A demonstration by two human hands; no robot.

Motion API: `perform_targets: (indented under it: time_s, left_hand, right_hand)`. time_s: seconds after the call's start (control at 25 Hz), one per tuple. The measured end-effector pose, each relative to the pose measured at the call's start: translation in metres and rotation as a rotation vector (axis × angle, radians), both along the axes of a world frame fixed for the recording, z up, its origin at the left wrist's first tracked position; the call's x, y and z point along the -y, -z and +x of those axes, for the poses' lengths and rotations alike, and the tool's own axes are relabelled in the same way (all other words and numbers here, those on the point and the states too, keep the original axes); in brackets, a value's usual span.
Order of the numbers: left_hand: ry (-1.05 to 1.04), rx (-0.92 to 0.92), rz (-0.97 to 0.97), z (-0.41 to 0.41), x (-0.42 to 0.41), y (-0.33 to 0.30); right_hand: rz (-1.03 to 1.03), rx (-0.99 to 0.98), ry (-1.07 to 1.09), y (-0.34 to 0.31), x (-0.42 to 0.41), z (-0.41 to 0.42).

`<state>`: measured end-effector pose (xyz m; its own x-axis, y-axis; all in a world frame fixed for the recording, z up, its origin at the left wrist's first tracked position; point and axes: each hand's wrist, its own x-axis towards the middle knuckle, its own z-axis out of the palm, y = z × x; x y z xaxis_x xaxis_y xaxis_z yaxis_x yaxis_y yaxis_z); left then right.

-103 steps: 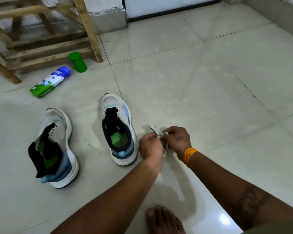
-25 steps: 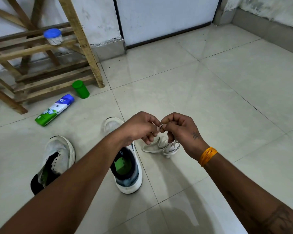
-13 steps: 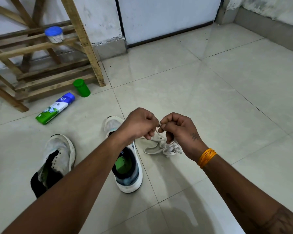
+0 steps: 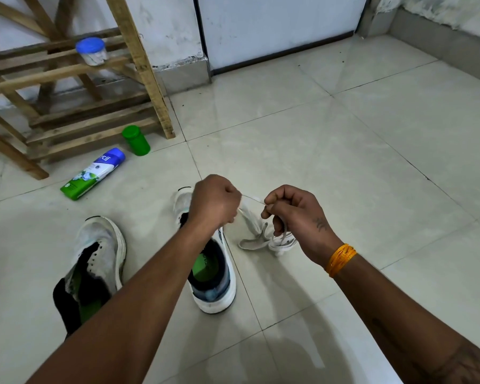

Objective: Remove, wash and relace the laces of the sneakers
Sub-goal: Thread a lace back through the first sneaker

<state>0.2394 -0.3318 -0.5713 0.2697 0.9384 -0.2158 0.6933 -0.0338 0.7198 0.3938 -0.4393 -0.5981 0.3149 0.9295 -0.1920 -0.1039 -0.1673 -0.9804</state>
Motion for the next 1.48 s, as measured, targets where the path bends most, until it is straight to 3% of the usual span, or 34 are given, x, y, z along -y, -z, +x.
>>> perform_targets:
  time_s: [0.08, 0.12, 0.24, 0.32, 0.4, 0.52, 0.56, 0.64, 0.76, 0.84, 0.92, 1.0, 1.12, 1.2, 1.28, 1.4, 1.48]
  left_hand:
    - [-0.087, -0.108, 0.272, -0.018, -0.010, 0.005]
    - [-0.082, -0.055, 0.267, -0.023, -0.011, 0.004]
    - [0.192, 0.155, -0.195, -0.015, 0.006, -0.009]
    - [0.330, 0.164, -0.348, -0.008, 0.018, -0.011]
    - [0.131, 0.149, -0.252, -0.011, 0.009, -0.007]
    - [-0.145, 0.000, 0.060, -0.032, -0.016, -0.003]
    - [-0.126, 0.034, 0.048, -0.037, -0.020, -0.005]
    - [0.082, 0.168, -0.174, -0.035, -0.016, -0.013]
    - [0.349, 0.198, -0.380, -0.023, 0.001, -0.018]
    - [0.214, 0.191, -0.313, -0.021, -0.002, -0.012]
    - [-0.032, 0.084, -0.082, -0.031, -0.017, -0.004]
    - [-0.078, 0.079, -0.016, -0.042, -0.025, -0.002]
    - [0.274, 0.204, -0.369, -0.036, -0.008, -0.012]
    - [0.416, 0.197, -0.446, -0.029, 0.003, -0.013]
    - [0.280, 0.179, -0.331, -0.027, -0.003, -0.007]
    - [-0.063, -0.038, 0.071, -0.039, -0.023, 0.004]
    - [-0.060, 0.048, 0.032, -0.044, -0.024, 0.002]
  right_hand:
    - [-0.007, -0.004, 0.000, 0.003, 0.005, 0.002]
    - [-0.008, -0.004, -0.012, 0.004, 0.006, 0.002]
    - [0.003, 0.010, -0.071, 0.002, 0.006, -0.004]
    - [0.020, 0.024, -0.085, -0.001, 0.001, -0.010]
    - [0.017, 0.039, -0.072, -0.002, -0.001, -0.010]
    - [0.000, 0.040, -0.063, 0.002, 0.004, -0.008]
    - [-0.008, 0.037, -0.066, 0.003, 0.006, -0.008]
    - [-0.017, 0.036, -0.082, 0.003, 0.008, -0.012]
    - [-0.001, 0.026, -0.109, 0.001, 0.004, -0.019]
    - [0.007, 0.027, -0.110, -0.001, 0.003, -0.019]
    - [0.004, 0.028, -0.100, -0.001, 0.005, -0.015]
    - [0.002, 0.034, -0.098, 0.001, 0.009, -0.013]
    - [0.005, 0.019, -0.121, -0.001, 0.007, -0.018]
    - [0.020, 0.016, -0.132, -0.003, 0.002, -0.023]
    - [0.024, 0.029, -0.115, -0.003, 0.001, -0.022]
    - [0.007, 0.037, -0.080, 0.001, 0.005, -0.015]
    - [0.004, 0.042, -0.073, 0.002, 0.007, -0.015]
